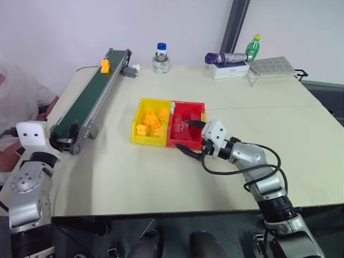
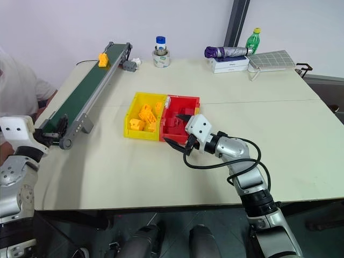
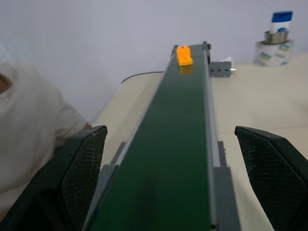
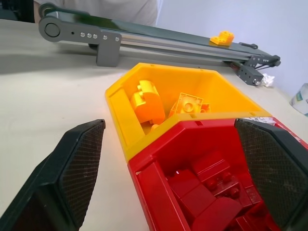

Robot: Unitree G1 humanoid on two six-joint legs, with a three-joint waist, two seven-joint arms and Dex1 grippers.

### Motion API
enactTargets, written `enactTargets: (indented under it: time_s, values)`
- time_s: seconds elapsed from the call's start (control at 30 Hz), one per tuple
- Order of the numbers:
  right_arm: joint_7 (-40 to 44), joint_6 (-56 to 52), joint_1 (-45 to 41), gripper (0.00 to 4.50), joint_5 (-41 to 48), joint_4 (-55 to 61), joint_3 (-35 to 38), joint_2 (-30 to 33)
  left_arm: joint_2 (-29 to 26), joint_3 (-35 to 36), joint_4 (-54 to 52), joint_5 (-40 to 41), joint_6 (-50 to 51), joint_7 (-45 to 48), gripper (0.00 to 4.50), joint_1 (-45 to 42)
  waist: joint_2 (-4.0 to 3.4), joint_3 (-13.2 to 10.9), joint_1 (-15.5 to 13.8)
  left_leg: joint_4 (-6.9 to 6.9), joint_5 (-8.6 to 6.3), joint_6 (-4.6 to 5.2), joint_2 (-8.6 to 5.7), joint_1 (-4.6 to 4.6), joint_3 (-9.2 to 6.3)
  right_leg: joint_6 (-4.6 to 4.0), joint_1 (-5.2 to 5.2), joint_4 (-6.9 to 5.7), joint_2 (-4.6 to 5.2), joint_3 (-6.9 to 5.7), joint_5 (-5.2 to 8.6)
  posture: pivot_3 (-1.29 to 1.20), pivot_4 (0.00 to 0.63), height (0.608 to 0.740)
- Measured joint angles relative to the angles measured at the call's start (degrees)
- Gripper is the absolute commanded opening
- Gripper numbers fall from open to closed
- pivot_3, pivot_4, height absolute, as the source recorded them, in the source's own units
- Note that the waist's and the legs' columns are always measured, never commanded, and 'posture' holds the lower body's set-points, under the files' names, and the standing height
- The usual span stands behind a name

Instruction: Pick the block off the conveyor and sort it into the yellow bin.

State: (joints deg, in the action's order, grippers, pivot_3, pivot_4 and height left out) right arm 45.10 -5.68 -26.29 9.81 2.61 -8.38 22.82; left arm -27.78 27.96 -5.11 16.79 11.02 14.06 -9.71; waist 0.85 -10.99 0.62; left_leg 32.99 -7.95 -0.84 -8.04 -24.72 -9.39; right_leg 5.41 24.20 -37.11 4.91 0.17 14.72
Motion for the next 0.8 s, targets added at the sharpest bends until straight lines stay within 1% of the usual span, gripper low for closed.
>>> enactTargets:
  time_s: [0.3,0.57,0.8]
  values:
    - [0.09,0.48,-0.1,4.5,-0.02,-0.07,0.0,-0.34,-0.28,-0.02,2.35,-0.03,-0.54,-0.57,4.48,-0.57,0.0,0.0,0.02,0.0,0.0,0.0,0.0,0.0,0.0,0.0,0.01,0.0,0.0,0.0,0.0,0.0,0.15,0.74]
    - [-0.29,0.95,-0.46,4.5,-0.04,-0.15,0.02,-0.82,-0.39,-0.09,2.42,-0.1,-0.49,-0.62,4.48,-1.27,0.0,0.0,0.03,0.0,0.0,0.0,0.0,0.0,0.0,0.0,0.01,0.0,0.0,0.0,0.0,0.0,0.15,0.74]
    - [-1.01,1.02,-0.46,4.5,-0.07,-0.18,0.03,-1.01,-0.37,-0.18,3.87,-0.46,-0.23,-1.3,4.48,-3.49,0.0,0.0,0.02,0.0,0.0,0.0,0.0,0.0,0.0,0.01,0.01,0.0,0.0,0.0,0.0,0.0,0.15,0.74]
